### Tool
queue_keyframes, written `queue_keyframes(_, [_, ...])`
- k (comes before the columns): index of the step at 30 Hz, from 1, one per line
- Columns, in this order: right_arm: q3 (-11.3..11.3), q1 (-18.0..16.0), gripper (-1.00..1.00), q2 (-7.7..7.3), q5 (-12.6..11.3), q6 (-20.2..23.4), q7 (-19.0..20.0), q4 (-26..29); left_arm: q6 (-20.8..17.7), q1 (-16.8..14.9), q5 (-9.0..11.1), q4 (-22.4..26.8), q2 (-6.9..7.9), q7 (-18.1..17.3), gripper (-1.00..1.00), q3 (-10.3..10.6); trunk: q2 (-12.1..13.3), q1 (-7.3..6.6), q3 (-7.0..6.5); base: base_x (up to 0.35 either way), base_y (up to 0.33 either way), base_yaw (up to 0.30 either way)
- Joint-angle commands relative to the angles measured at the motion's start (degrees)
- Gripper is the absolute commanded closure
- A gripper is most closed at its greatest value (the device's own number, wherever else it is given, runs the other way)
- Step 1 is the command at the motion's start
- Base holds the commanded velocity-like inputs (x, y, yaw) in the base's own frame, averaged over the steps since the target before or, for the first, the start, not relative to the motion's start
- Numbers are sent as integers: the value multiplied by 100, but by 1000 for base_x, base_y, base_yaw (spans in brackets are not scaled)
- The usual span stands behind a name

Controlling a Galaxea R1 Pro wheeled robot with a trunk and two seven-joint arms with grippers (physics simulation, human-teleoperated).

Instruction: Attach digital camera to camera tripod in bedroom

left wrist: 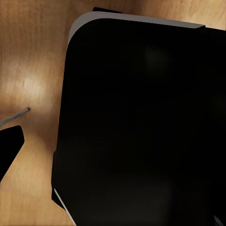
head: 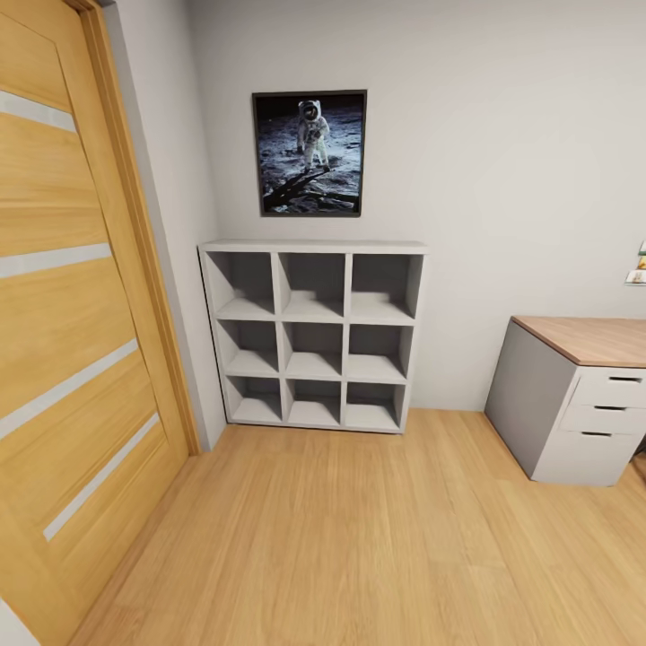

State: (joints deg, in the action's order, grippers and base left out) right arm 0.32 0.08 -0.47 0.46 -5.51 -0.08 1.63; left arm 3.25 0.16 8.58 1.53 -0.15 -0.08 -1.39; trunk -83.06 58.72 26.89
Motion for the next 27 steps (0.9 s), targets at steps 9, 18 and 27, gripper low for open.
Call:
queue_keyframes(9, [3,1,-100,-5,5,-12,-1,4,13,2,39,5,-2,-1,-100,-18,-2,0,4,-4,15,0])
queue_keyframes(18, [3,1,-100,2,6,-12,-1,4,17,2,41,8,-9,39,-100,-27,-2,0,4,-179,158,0])
queue_keyframes(27, [3,1,-100,11,6,-12,-1,4,18,2,45,8,-5,51,-100,-22,-2,0,4,-99,87,0])
